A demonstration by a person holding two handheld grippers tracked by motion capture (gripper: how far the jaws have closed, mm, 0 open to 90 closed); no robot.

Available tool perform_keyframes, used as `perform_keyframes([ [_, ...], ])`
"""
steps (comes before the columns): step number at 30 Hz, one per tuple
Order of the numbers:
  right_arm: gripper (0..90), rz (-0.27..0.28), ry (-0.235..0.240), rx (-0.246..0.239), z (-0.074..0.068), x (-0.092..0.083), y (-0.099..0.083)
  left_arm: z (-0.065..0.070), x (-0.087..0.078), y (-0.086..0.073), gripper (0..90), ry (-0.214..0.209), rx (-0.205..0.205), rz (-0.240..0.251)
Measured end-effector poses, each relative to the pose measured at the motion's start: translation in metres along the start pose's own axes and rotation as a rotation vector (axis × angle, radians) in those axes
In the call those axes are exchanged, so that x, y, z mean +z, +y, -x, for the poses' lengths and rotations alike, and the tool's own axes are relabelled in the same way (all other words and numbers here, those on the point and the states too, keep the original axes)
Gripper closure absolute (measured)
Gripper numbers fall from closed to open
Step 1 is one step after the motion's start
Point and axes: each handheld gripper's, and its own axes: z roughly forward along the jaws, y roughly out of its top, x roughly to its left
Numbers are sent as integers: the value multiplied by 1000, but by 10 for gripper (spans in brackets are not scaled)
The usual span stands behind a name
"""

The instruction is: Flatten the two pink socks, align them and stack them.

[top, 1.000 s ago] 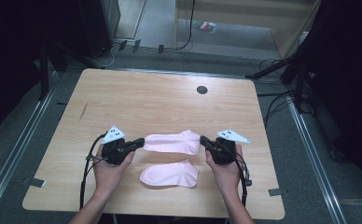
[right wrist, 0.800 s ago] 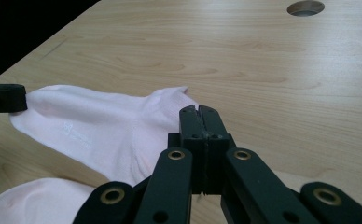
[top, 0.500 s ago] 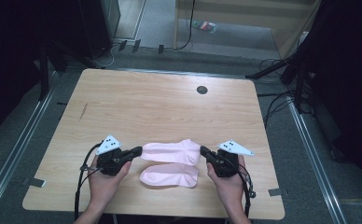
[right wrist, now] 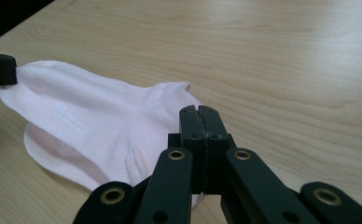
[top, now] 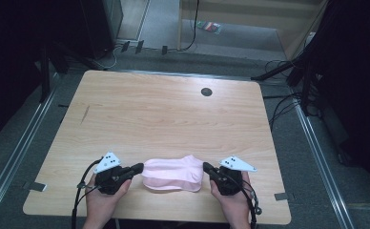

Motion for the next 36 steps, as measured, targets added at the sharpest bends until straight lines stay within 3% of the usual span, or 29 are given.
perform_keyframes([
  [5,900,-24,-4,-3,1,4,-10,2,0,-5,900,-19,-2,-18],
  [10,900,-42,-10,-3,1,6,-19,6,6,-14,900,-49,7,-70],
  [15,900,-64,-26,-7,5,9,-25,5,19,-23,900,-21,38,-144],
  [20,900,-57,-14,1,5,11,-28,0,18,-23,900,-3,28,-133],
  [25,900,-15,-6,-18,-3,7,-23,-1,14,-21,900,11,28,-104],
  [27,900,-27,-8,-37,-5,9,-24,-3,15,-22,900,22,33,-116],
  [31,900,-61,-9,-24,-2,16,-31,-4,19,-25,893,22,36,-135],
  [32,883,-60,-5,-22,0,17,-32,-4,19,-25,881,25,37,-129],
  [34,696,-43,-25,-25,2,17,-32,-5,18,-25,800,5,34,-95],
  [36,490,6,-21,-40,6,16,-31,-7,18,-25,620,-14,33,-46],
])
